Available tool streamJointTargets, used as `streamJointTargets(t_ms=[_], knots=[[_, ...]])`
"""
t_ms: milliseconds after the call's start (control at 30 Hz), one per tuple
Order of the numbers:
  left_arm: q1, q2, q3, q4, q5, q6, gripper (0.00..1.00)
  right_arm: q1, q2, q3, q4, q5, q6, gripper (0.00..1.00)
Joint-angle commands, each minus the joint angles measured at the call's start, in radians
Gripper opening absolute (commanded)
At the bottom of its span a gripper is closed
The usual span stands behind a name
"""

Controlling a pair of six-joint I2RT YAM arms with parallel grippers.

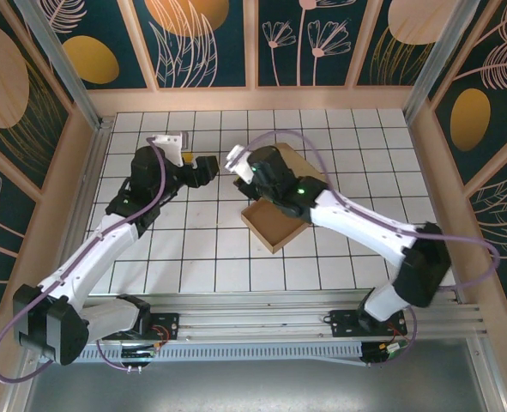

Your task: Fold the paper box

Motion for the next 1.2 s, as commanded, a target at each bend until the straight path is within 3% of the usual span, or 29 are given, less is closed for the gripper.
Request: streamJointTargets(t_ms=[0,67,167,300,400,767,933,1067,1167], knots=[[0.004,-0.023,0.065,-0.159,0.259,0.326,0.87,0.019,-0.214,-0.173,-0.149,0.009,0.877,0.48],[0.002,-0.049,0.05,-0.251,0.413,0.486,0.94,0.044,-0.376,-0.326,-0.225,0.031,1.219,0.47],[-0.01,-0.092,0.015,-0.32,0.521,0.63,0.98,0.067,-0.588,-0.567,-0.235,-0.004,1.581,0.47],[-0.024,-0.149,-0.088,-0.235,0.552,0.652,0.99,0.063,-0.619,-0.698,-0.238,-0.042,1.806,0.57],[-0.041,-0.143,-0.106,-0.211,0.541,0.637,0.99,0.03,-0.499,-0.656,-0.216,-0.027,1.763,0.64],[-0.07,-0.102,-0.117,-0.196,0.448,0.564,0.99,-0.138,-0.121,-0.591,0.065,-0.053,1.548,0.61],[-0.071,-0.112,-0.146,-0.133,0.385,0.518,0.99,-0.164,-0.022,-0.547,0.104,0.018,1.369,0.4],[-0.071,-0.098,-0.149,-0.075,0.285,0.445,0.99,-0.198,0.073,-0.489,0.208,0.105,0.985,0.23],[-0.072,-0.062,-0.134,-0.048,0.149,0.362,0.99,-0.243,0.145,-0.448,0.34,0.074,0.74,0.16]])
